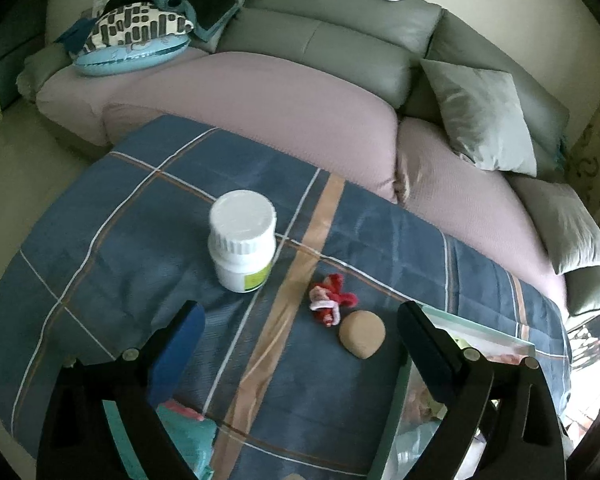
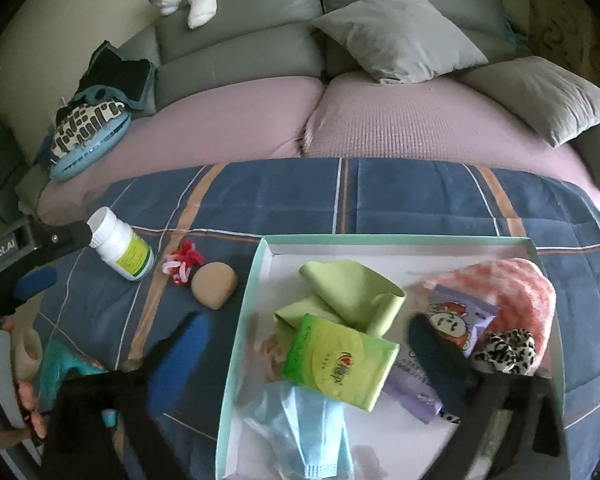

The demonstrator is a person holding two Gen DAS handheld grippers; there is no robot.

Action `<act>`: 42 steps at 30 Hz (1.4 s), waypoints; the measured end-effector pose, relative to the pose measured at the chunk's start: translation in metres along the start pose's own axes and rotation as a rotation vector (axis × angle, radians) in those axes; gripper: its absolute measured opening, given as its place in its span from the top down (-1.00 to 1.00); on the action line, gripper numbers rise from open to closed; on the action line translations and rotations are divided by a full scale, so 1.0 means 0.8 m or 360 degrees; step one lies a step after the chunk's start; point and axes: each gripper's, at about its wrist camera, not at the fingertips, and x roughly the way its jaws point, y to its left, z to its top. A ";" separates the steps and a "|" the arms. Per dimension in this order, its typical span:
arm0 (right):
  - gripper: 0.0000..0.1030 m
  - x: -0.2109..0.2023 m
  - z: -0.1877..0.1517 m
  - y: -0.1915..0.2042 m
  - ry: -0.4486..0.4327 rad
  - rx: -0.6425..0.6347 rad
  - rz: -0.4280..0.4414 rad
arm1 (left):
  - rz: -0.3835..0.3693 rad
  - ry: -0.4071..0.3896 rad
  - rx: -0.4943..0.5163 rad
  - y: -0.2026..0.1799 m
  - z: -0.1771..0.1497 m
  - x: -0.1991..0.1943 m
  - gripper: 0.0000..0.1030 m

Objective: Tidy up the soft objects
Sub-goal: 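Move both grippers back toward the sponge and plush toy beside the tray, then grasp the red-and-pink plush toy with the left gripper while the right grasps the beige sponge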

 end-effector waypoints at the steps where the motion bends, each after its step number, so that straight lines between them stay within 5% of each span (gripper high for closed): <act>1: -1.00 0.000 0.000 0.002 -0.0002 -0.0003 0.0004 | 0.0012 0.0001 -0.0007 0.002 0.000 0.001 -0.88; 20: -1.00 0.024 0.001 0.022 0.0076 -0.0054 0.0029 | 0.0070 0.0084 -0.0054 0.019 0.004 0.029 -0.88; 42: -1.00 0.070 0.026 0.077 0.0164 -0.0298 0.0161 | 0.0097 0.0361 -0.0084 0.011 0.011 0.092 -0.88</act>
